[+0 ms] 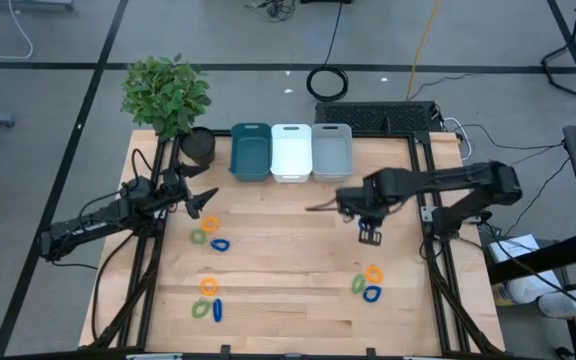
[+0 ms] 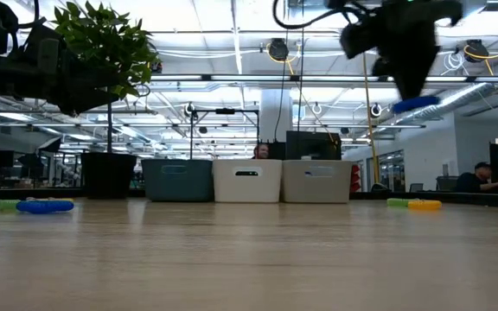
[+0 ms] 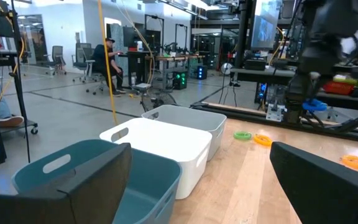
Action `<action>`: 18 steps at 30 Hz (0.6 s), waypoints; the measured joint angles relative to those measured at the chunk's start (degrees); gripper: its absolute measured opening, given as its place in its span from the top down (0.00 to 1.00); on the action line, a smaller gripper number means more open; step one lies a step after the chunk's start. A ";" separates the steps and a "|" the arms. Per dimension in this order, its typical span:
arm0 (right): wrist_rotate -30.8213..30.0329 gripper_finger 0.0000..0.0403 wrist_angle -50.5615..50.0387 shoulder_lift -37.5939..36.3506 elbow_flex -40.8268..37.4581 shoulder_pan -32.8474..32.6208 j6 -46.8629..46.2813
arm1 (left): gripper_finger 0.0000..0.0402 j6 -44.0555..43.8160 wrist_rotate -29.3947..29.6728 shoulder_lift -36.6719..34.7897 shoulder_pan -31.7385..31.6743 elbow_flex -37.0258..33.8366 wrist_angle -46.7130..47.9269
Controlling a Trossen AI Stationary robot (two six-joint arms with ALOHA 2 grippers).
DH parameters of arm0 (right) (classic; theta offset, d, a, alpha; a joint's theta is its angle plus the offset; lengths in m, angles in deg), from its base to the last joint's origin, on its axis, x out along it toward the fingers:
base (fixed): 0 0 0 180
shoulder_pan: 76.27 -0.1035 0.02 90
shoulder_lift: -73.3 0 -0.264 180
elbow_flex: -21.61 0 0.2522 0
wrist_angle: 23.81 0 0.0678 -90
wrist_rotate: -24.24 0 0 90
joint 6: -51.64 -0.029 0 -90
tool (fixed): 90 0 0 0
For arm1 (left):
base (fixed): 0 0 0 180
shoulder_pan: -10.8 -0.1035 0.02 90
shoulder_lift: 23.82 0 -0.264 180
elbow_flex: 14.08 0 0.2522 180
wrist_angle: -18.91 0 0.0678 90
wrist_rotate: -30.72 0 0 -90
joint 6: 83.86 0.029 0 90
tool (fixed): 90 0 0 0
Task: Sort spring keychains
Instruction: Put the blue spring keychain in the gray bin
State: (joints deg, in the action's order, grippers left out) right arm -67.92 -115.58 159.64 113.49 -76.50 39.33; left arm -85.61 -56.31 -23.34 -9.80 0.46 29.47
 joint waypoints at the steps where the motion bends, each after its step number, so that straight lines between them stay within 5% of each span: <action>1: -0.87 1.00 0.01 0.78 1.20 1.15 1.93 | 0.02 0.00 0.00 0.02 0.01 0.00 0.00; 18: -10.05 1.00 0.26 12.49 22.48 22.08 36.66 | 0.02 0.01 0.00 0.01 0.01 0.00 0.00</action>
State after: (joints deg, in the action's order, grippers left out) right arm -77.97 -115.32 172.13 135.97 -54.42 75.99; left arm -85.60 -56.31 -23.33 -9.79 0.46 29.47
